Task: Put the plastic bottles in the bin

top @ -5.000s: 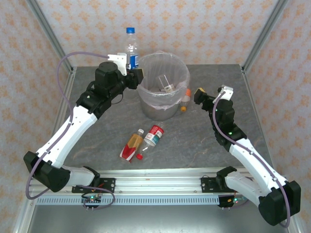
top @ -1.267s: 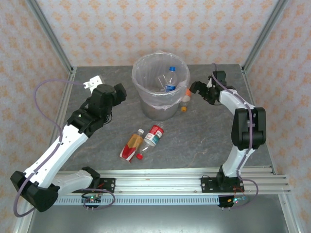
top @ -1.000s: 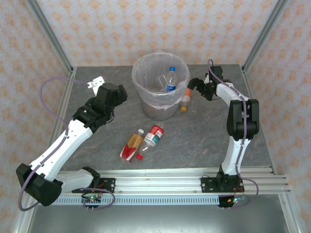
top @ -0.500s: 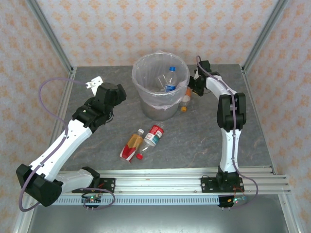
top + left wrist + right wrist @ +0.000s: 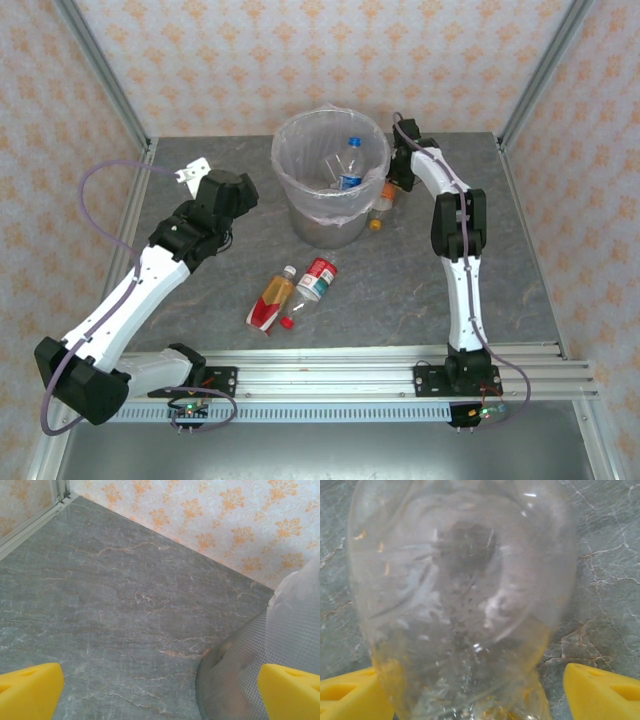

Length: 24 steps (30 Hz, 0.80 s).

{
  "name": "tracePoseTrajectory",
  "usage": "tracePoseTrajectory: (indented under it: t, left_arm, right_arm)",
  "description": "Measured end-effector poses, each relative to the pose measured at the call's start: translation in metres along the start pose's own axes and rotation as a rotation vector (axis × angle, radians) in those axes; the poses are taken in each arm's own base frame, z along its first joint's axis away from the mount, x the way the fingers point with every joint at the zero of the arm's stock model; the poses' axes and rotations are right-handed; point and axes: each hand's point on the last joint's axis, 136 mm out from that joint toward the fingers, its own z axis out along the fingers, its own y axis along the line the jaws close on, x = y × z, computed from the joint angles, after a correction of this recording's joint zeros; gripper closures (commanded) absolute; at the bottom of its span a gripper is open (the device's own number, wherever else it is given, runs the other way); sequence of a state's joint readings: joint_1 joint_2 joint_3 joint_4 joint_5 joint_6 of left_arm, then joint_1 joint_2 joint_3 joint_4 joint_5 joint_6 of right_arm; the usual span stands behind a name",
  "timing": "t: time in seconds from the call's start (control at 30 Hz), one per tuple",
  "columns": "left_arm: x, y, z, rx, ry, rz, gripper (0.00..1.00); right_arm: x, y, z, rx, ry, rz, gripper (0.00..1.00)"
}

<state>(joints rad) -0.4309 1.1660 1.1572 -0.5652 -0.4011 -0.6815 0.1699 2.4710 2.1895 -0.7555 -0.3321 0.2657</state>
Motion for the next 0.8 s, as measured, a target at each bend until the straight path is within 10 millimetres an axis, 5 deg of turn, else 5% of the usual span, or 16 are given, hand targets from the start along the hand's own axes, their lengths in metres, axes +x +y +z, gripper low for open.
tracePoseTrajectory:
  t: [0.23, 0.47, 0.8]
  left_arm:
    - [0.007, -0.001, 0.008, -0.017, 0.019, 0.016, 0.0]
    - [0.011, -0.001, 0.012, -0.025, 0.029, 0.024, 0.0]
    - [0.012, -0.001, 0.014, -0.028, 0.032, 0.027, 0.0]
  right_arm:
    - [-0.001, -0.027, -0.001, 0.189, -0.023, -0.012, 0.23]
    - [-0.007, -0.038, 0.0, 0.256, -0.038, 0.007, 0.14]
    - [-0.012, -0.034, 0.004, 0.248, -0.053, 0.06, 0.39]
